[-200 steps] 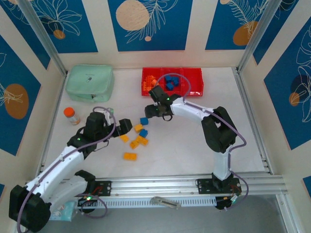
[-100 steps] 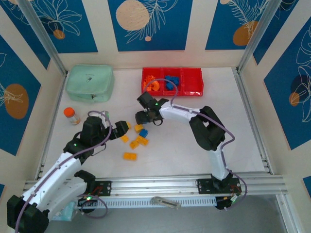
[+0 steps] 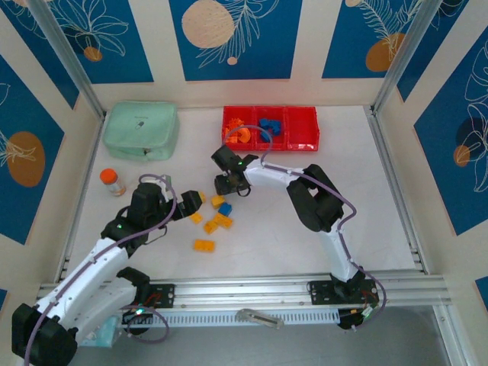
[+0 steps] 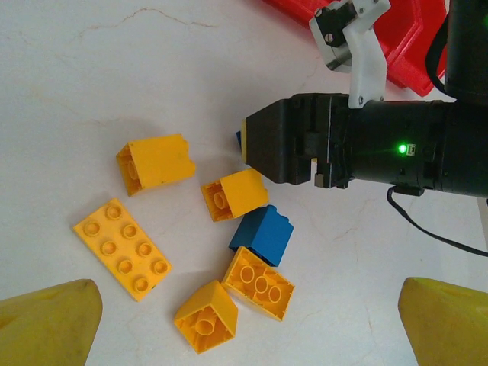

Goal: Sort the legos into containers by color
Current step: Pick up the lego from the center of the table, then place the lego in the container.

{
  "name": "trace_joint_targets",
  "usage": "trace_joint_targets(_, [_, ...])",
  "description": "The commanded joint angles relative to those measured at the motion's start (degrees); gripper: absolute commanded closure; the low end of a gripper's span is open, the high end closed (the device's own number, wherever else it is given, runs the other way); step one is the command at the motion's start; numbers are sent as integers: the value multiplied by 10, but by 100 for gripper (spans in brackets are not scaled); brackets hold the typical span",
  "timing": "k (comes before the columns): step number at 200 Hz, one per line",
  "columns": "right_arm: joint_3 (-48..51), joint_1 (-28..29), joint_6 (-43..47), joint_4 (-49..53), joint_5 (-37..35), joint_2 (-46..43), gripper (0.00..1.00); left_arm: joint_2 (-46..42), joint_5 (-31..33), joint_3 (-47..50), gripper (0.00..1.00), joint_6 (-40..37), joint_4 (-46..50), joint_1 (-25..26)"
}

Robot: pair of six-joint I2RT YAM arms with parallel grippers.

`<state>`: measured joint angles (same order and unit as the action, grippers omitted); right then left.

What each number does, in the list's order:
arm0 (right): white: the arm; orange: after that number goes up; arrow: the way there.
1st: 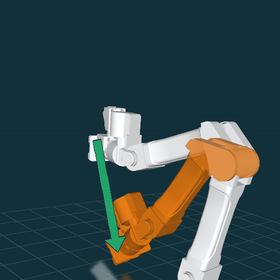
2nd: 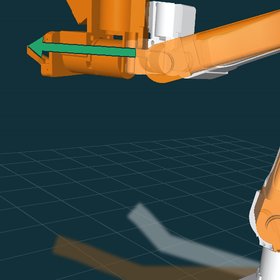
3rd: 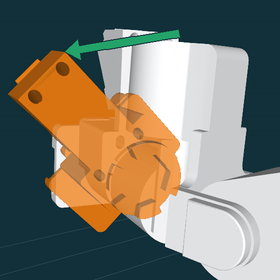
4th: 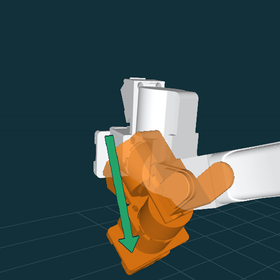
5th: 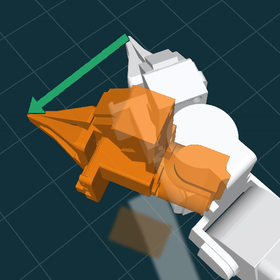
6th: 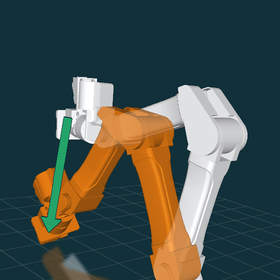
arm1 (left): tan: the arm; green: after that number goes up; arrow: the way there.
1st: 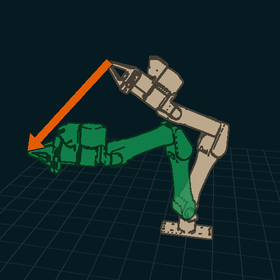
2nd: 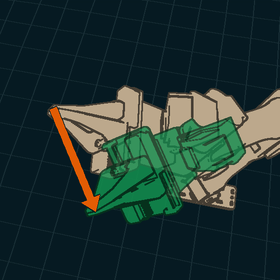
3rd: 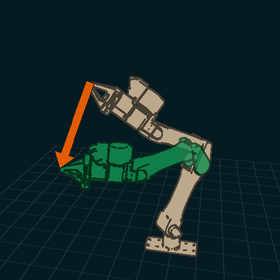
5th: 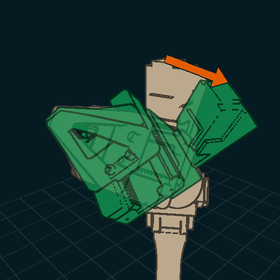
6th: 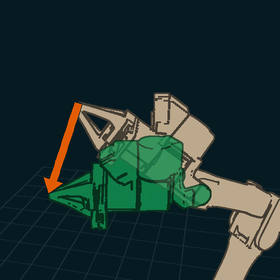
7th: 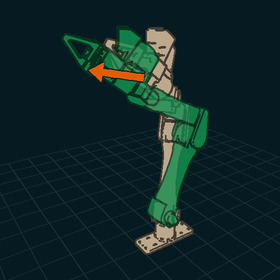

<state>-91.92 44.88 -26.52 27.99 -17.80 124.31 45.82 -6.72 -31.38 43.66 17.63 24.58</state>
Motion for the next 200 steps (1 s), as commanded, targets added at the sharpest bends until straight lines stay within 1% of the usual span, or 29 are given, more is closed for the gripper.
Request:
trace_joint_targets(1, [1,-3,-1,8,1,-15,56,1,7,0,1,-2,2,-8])
trace_joint_targets(18, [10,-7,1,11,-7,-33,62,3,3,-4,1,-2,0,-8])
trace_joint_targets(34, [23,-17,2,8,-7,-60,64,8,-3,-12,1,-5,-2,-8])
trace_joint_targets(71, [31,-54,19,7,-20,-112,64,43,-32,-37,1,-11,-20,-8])
trace_joint_targets(105, [10,-120,31,9,-28,-120,64,95,-64,-61,1,-16,-49,-8])
trace_joint_targets(125, [-31,-160,38,20,-28,-100,64,133,-82,-77,1,-18,-65,-8])
trace_joint_targets(152, [-92,-199,54,15,-36,-53,64,185,-105,-98,1,-22,-95,-8])
trace_joint_targets(186, [-220,-234,70,41,-42,36,63,233,-109,-129,1,-24,-112,-8])
trace_joint_targets(192, [-249,-239,70,53,-38,55,61,241,-108,-135,1,-25,-111,-9])
trace_joint_targets(200, [-286,-244,73,68,-34,78,56,252,-110,-143,1,-28,-112,-8])
